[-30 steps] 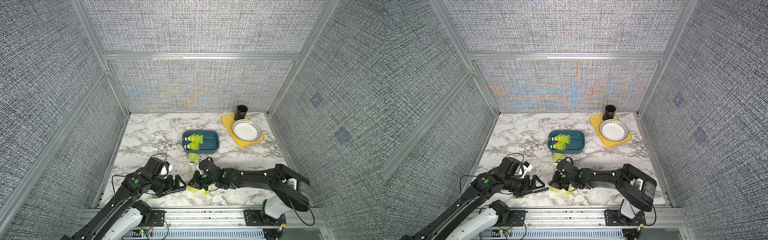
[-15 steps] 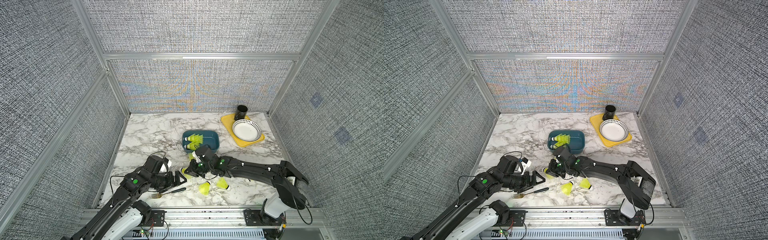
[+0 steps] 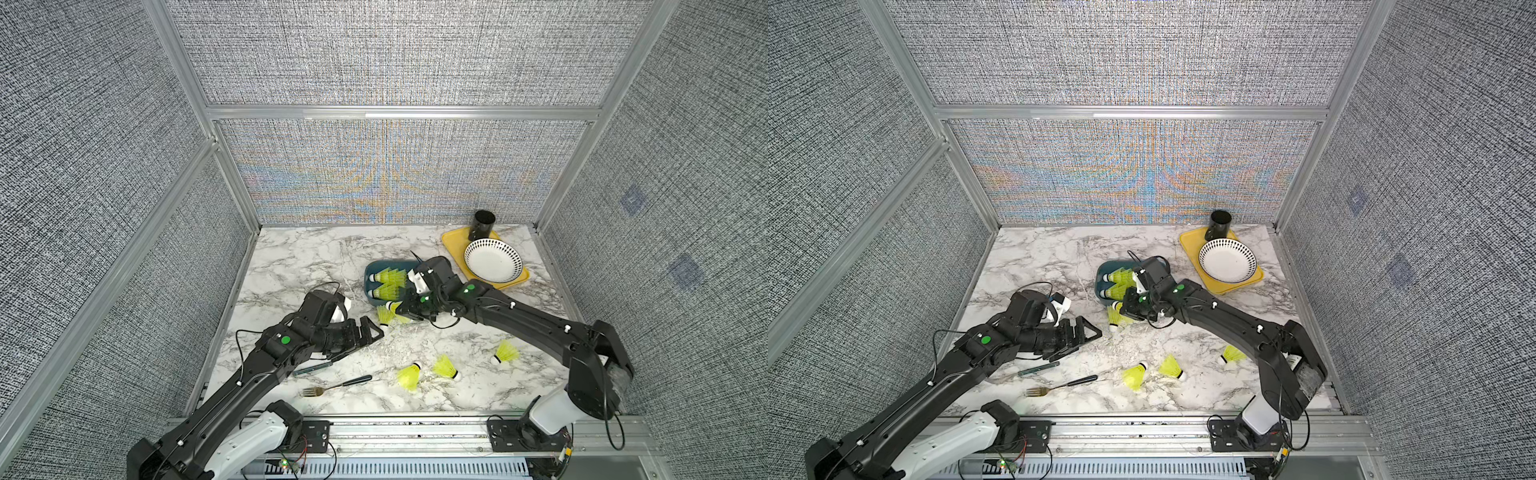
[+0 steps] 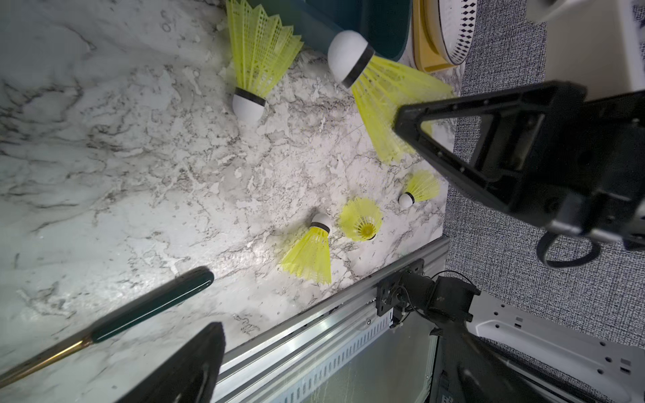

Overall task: Put the shuttlecocks into the storage box
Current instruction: Place the shuttlecock in the storage box.

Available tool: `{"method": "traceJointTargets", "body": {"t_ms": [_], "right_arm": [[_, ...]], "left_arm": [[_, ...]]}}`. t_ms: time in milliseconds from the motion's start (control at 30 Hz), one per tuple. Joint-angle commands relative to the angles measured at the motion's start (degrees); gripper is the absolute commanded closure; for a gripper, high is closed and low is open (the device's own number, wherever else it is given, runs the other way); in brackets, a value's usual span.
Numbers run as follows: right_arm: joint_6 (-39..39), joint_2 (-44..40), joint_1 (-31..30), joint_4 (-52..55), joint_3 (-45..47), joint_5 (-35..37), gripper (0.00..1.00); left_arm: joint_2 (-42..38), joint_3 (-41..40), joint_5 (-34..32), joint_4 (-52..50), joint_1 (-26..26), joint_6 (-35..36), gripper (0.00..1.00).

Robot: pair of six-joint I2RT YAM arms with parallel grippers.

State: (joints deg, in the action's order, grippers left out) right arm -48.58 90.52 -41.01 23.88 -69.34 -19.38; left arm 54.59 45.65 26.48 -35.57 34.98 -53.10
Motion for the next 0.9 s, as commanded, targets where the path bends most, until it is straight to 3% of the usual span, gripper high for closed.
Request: {"method": "traceJointTargets", "body": {"t_ms": [0, 400, 867], "right_arm": [[7.1, 0.2, 2.2, 4.5, -1.2, -1.2, 1.0], [25.8, 9.1, 10.1, 15.2, -11.5, 1.2, 1.0], [35.2, 21.1, 12.3, 19.3, -22.8, -2.9, 1.0]], "left_arm": [[2.0, 1.0, -1.3, 5.0, 0.1, -0.8, 0.0], [11.9, 4.7, -4.6, 13.0, 0.4, -3.7, 0.0], [19.4, 9.4, -8.6, 13.7, 0.4, -4.0, 0.0]]}}
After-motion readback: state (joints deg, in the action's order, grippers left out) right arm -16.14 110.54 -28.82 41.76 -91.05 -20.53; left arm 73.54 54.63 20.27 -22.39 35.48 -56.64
